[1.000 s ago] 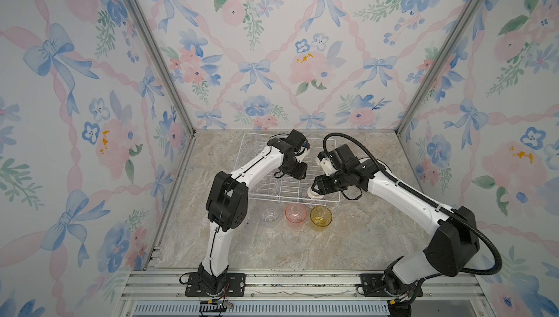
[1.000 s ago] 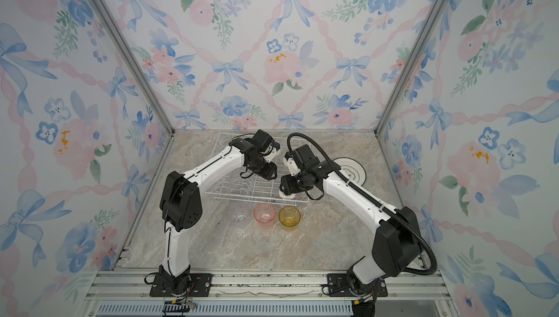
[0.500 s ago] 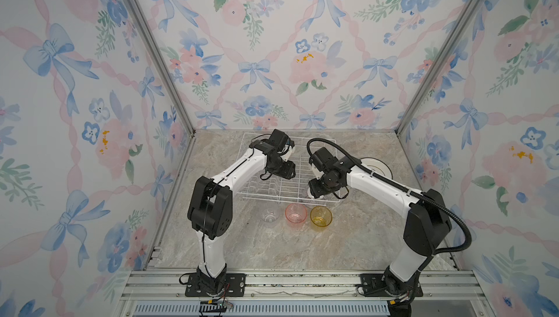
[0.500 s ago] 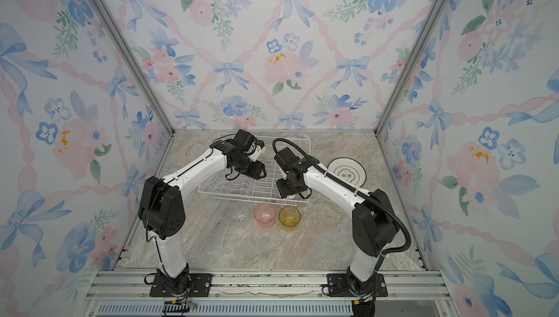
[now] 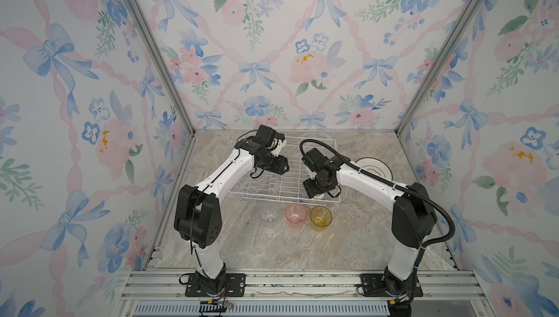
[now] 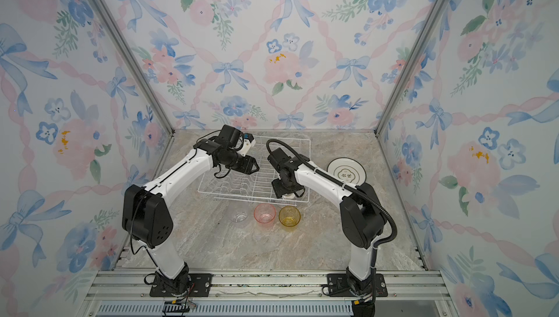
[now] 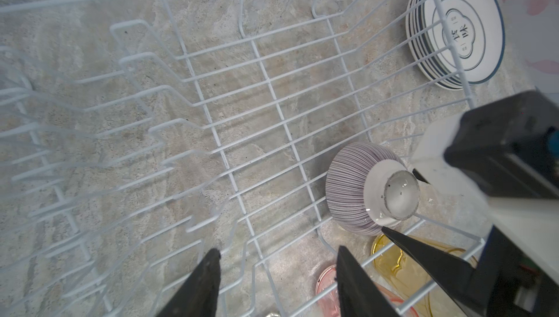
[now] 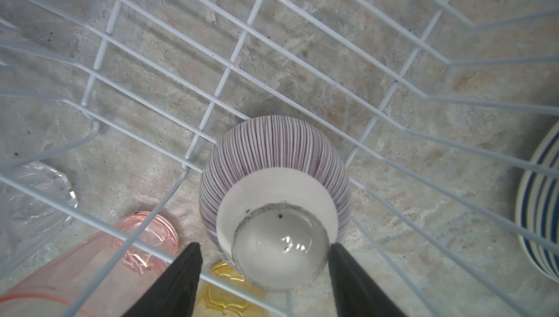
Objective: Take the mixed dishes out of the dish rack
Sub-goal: 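Move the right gripper onto the bowl's foot while the left gripper holds it, then close the right gripper on the bowl's foot rim while the left gripper holds it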
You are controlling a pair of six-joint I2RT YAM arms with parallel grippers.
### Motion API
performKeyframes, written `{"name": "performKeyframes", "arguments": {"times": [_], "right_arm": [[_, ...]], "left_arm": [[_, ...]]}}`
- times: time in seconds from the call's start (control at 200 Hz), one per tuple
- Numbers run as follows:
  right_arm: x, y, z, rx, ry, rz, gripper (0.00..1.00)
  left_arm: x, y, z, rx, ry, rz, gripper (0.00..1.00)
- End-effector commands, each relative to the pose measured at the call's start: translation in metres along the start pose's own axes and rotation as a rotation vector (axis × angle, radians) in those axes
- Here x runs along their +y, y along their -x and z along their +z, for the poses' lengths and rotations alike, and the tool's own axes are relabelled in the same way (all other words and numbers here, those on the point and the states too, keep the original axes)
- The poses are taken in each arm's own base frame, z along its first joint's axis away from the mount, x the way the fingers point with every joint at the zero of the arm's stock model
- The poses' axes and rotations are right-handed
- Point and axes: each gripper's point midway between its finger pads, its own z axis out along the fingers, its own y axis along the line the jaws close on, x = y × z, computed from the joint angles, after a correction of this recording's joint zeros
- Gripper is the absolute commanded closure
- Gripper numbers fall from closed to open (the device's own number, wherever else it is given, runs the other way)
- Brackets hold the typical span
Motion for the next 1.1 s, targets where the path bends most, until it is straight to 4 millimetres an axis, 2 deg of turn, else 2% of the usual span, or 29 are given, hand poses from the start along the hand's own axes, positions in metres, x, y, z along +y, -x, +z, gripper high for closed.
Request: {"name": "performKeyframes", "arguments": {"times": [0.0,0.385,0.695,0.955,1.1], "right_arm": [[0.001,0.000,0.000,0.015,-0.039,-0.009,0.31],[-0.004,-0.001,0.007,0.034,-0.077,-0.002,0.40],[-0.011,-0.010,0.008,0.072,-0.115,-0.002,0.40],[-0.013,-0.014,0.009,0.081,-0.118,-0.004,0.53],[-0.014,-0.015,0.010,0.090,-0.119,0.000,0.64]], "left_arm": [[-0.001,-0.003,-0.008,-0.012,-0.023,0.014,0.43],[0.010,-0.011,-0.012,-0.018,-0.026,-0.006,0.43],[0.012,-0.015,-0.011,-0.017,-0.034,-0.016,0.43],[0.011,-0.016,-0.009,-0.017,-0.042,-0.018,0.43],[0.011,-0.016,-0.008,-0.019,-0.046,-0.020,0.43]]}}
